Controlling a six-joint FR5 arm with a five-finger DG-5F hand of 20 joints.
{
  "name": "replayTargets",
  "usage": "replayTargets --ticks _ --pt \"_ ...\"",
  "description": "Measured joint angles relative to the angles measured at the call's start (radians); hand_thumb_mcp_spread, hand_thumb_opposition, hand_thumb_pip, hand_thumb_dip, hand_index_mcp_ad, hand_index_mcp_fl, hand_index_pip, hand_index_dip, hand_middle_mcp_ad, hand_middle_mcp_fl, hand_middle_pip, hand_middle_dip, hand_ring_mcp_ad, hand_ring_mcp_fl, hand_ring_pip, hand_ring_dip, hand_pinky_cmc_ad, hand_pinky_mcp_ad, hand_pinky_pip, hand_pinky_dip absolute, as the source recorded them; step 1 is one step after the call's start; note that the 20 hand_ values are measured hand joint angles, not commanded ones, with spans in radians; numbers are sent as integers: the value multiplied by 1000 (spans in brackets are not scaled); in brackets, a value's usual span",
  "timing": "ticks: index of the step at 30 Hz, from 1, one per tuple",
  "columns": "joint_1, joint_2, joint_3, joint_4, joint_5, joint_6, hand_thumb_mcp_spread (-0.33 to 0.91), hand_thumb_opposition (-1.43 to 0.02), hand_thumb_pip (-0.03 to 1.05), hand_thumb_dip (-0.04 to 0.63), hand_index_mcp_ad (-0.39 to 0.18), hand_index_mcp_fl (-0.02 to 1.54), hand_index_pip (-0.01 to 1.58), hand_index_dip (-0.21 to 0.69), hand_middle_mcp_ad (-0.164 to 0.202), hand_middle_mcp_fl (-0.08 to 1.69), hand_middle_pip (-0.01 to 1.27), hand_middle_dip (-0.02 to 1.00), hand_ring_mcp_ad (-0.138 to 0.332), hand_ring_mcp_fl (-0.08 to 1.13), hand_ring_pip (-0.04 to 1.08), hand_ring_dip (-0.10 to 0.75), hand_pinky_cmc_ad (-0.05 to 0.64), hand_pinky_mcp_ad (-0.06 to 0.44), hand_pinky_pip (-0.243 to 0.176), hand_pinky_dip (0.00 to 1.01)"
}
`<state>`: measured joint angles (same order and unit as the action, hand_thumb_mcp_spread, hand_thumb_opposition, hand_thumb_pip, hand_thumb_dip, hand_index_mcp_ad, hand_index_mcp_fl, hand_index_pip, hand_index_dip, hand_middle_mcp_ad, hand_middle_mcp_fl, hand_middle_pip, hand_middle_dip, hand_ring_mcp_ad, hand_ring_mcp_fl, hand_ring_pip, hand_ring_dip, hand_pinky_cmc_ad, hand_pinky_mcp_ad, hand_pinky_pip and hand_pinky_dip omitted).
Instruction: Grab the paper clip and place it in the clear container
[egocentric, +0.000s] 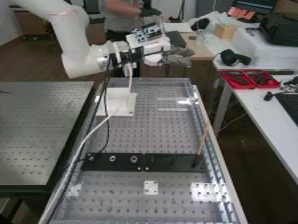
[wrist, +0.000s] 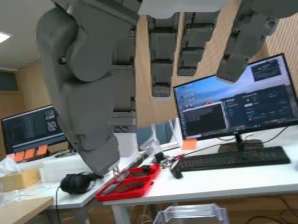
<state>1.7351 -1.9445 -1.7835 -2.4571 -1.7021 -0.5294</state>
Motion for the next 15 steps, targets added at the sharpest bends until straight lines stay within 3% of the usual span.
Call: replayTargets --ticks 6,15 --pt "36 -71 50 -12 78 -4 602 -958 417 251 -159 888 1065 127 75 408 129 304 68 152 133 91 330 279 99 195" --pt "38 -117 68 -34 169 -23 602 -960 417 251 -159 888 1065 127 75 414 129 307 72 152 133 91 330 279 99 195"
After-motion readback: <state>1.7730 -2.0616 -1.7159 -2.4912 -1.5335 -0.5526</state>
